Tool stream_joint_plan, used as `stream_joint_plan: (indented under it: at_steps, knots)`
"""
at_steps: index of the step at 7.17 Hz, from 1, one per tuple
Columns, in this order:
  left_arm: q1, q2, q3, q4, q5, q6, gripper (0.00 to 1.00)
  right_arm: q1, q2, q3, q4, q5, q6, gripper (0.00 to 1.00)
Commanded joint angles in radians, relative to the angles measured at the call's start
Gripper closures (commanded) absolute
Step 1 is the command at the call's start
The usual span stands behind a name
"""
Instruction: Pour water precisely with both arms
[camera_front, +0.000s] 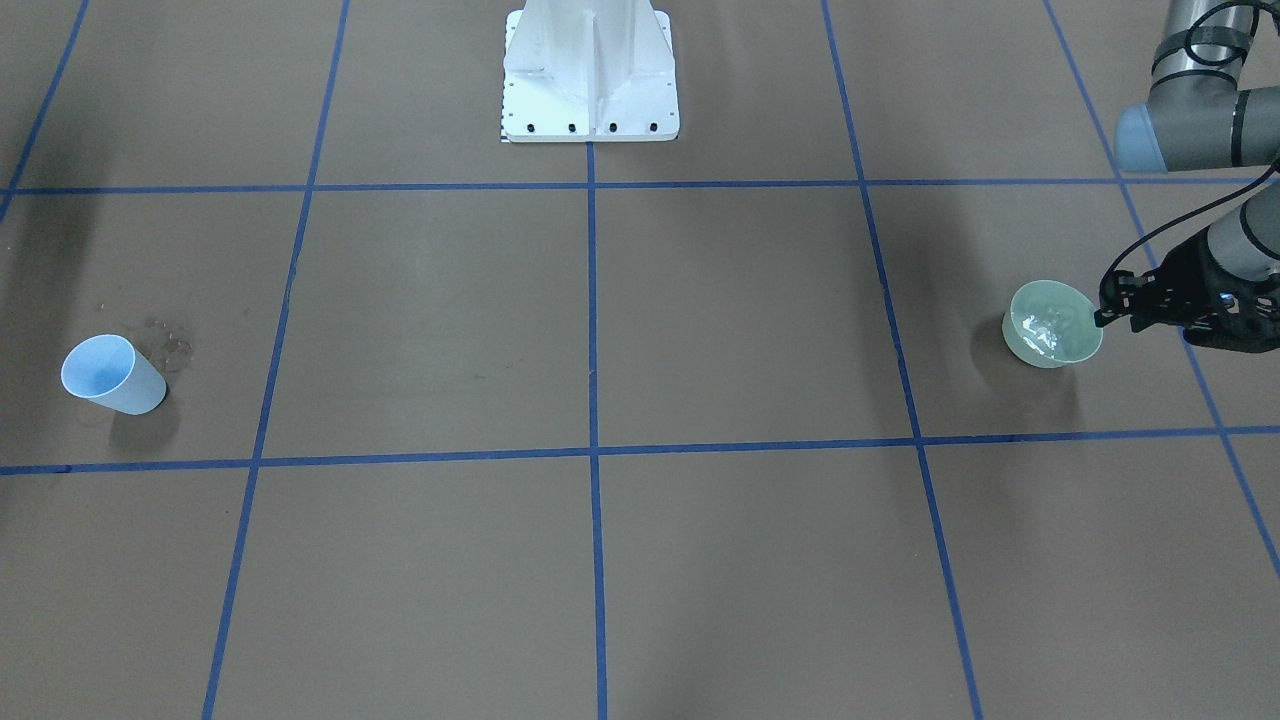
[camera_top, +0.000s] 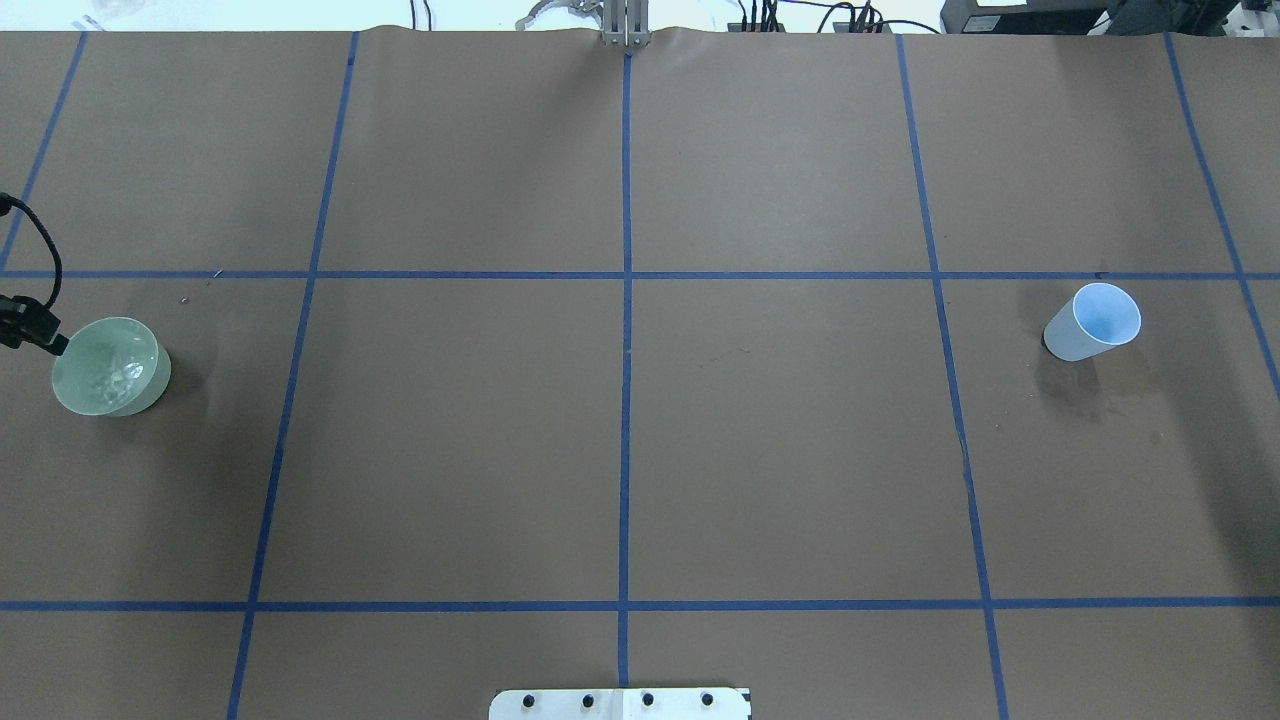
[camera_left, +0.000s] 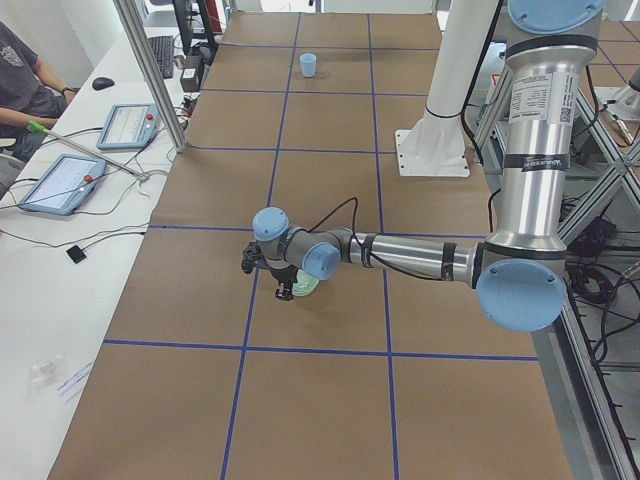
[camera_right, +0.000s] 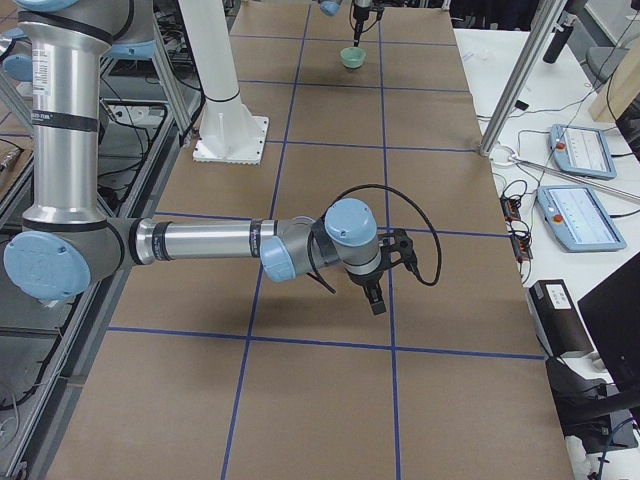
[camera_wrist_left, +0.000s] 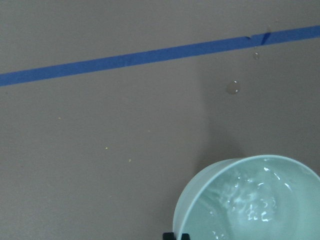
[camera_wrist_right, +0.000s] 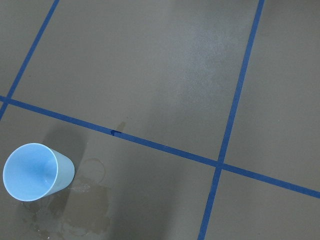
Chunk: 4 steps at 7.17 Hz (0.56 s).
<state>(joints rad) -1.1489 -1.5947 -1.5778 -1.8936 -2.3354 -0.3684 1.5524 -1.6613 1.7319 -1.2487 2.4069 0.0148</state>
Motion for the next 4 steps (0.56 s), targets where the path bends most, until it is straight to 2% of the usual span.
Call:
stream_joint_plan:
  at_steps: [1,2,4]
  knots:
    - [-0.136,-0.004,-0.03,0.002,-0.103,0.026,0.0,-0.005,0.001,0.0,-0.002,-0.008,0.002,0.01]
    - [-0.185,-0.001,-0.081,0.002,-0.104,0.031,0.0,-0.033,0.006,-0.002,-0.003,-0.032,0.002,0.01]
    - [-0.311,0.021,-0.1,0.033,-0.102,0.219,0.0,-0.047,0.009,-0.015,-0.055,-0.031,-0.001,0.01]
